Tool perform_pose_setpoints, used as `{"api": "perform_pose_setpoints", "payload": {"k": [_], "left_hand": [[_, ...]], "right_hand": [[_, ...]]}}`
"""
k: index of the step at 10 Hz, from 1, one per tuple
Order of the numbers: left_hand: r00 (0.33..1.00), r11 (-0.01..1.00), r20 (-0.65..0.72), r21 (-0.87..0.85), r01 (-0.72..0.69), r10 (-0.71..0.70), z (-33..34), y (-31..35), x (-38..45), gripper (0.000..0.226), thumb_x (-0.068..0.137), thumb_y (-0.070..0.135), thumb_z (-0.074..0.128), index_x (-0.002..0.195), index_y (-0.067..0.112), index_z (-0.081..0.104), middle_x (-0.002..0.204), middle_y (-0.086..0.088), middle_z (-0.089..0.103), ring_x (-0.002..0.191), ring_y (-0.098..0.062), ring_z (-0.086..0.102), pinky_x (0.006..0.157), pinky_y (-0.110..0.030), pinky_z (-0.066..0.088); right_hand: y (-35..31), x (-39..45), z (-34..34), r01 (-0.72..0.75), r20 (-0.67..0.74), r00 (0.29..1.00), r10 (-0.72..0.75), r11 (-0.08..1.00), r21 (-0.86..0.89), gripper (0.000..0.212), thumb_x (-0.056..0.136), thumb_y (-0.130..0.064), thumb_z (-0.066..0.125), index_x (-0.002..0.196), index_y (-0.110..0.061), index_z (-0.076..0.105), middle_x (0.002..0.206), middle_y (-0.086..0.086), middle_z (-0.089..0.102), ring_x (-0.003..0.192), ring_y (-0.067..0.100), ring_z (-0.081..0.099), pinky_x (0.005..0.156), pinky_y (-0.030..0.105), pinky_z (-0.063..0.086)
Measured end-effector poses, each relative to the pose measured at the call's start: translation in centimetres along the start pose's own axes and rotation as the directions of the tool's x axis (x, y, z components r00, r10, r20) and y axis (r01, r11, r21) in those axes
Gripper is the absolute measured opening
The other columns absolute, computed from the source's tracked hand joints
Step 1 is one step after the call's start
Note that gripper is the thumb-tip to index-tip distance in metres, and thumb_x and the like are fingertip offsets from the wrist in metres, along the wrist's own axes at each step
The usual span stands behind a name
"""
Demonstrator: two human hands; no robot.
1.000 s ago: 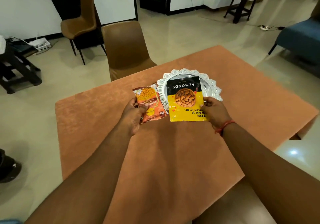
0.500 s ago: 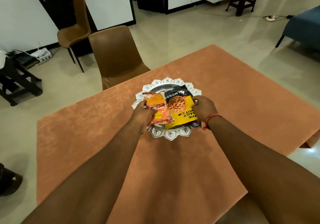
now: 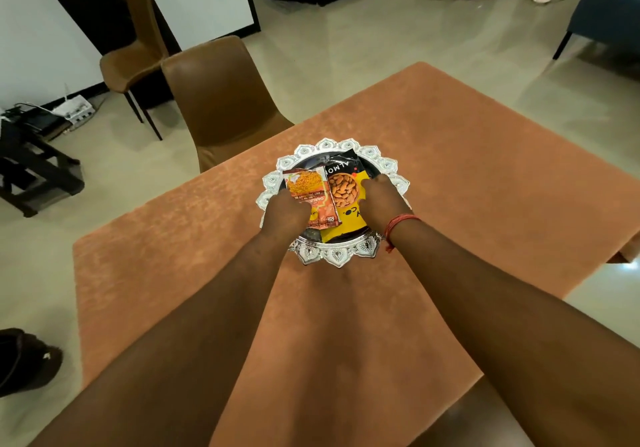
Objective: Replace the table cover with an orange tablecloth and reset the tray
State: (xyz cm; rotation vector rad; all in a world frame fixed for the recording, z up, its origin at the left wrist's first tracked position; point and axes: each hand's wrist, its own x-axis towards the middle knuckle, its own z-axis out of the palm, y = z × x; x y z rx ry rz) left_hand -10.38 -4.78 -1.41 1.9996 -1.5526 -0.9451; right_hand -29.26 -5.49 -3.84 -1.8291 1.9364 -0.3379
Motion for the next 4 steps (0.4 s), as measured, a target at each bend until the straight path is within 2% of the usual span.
{"api": "perform_pose_setpoints", "payload": {"k": [1, 2, 3, 4], "left_hand": [[0.993, 0.982, 0.013, 0.146, -0.119, 0.118, -0.7, -0.9, -0.5, 0.024, 0.08, 0.02, 0.051, 0.095, 0.01, 0.067, 0.095, -0.01, 0.067, 0.083, -0.027, 0.061, 0.065, -0.028, 0.041], [0.979, 0.925, 0.029, 0.323, -0.199, 0.201, -1.3, -2.3, -0.9, 0.028, 0.081, 0.026, 0.05, 0.102, 0.013, 0.064, 0.101, -0.012, 0.063, 0.091, -0.031, 0.061, 0.071, -0.032, 0.046], [0.957, 0.814, 0.046, 0.515, -0.268, 0.286, -2.4, -3.3, -2.6, 0.034, 0.089, 0.031, 0.052, 0.12, 0.016, 0.057, 0.113, -0.012, 0.059, 0.102, -0.032, 0.057, 0.082, -0.041, 0.052], [0.933, 0.72, 0.082, 0.613, -0.324, 0.35, -3.4, -4.7, -3.8, 0.044, 0.092, 0.035, 0.054, 0.131, 0.015, 0.051, 0.128, -0.011, 0.054, 0.116, -0.032, 0.051, 0.093, -0.045, 0.049]], "right_hand": [[-0.4, -0.5, 0.5, -0.002, 0.003, 1.0, 0.002, 0.997, -0.073, 0.033, 0.093, -0.007, 0.049, 0.125, -0.002, 0.054, 0.143, 0.022, 0.036, 0.122, 0.042, 0.05, 0.097, 0.044, 0.045], [-0.5, -1.1, 1.0, 0.03, 0.012, 1.0, -0.029, 0.988, -0.153, 0.037, 0.091, -0.006, 0.048, 0.128, -0.003, 0.052, 0.148, 0.024, 0.03, 0.132, 0.042, 0.04, 0.101, 0.047, 0.043], [-1.0, -2.3, 0.9, 0.061, 0.026, 0.998, -0.056, 0.966, -0.251, 0.047, 0.09, -0.008, 0.049, 0.137, -0.006, 0.049, 0.155, 0.023, 0.026, 0.144, 0.04, 0.025, 0.108, 0.05, 0.04], [-1.7, -3.1, 0.9, 0.088, 0.012, 0.996, -0.089, 0.931, -0.355, 0.048, 0.092, -0.014, 0.049, 0.14, -0.009, 0.048, 0.155, 0.021, 0.029, 0.146, 0.037, 0.022, 0.111, 0.05, 0.036]]}}
